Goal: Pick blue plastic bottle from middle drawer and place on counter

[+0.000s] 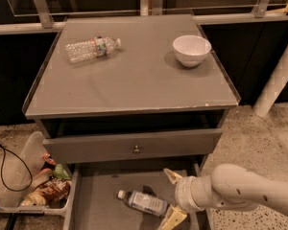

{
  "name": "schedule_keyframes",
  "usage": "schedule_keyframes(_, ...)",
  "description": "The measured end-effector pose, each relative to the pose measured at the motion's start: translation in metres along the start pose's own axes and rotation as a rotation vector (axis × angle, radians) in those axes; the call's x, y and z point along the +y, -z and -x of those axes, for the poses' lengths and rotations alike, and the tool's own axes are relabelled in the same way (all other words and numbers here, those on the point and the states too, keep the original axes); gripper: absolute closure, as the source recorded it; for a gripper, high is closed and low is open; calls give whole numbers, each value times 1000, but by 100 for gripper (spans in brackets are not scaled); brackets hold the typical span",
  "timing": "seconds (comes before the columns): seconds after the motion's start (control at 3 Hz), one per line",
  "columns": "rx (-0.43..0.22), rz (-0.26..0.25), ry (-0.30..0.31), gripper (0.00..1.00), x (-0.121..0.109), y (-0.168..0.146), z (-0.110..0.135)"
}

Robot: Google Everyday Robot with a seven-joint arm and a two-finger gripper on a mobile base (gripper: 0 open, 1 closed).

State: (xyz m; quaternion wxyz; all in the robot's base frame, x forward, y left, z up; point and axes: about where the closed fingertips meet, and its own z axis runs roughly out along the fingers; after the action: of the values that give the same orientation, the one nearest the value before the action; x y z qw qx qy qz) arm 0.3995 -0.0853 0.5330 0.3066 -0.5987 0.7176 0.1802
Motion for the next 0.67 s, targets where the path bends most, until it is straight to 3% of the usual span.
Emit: schedule_keyframes(0.67, 35, 12, -103, 0, 0, -58, -41)
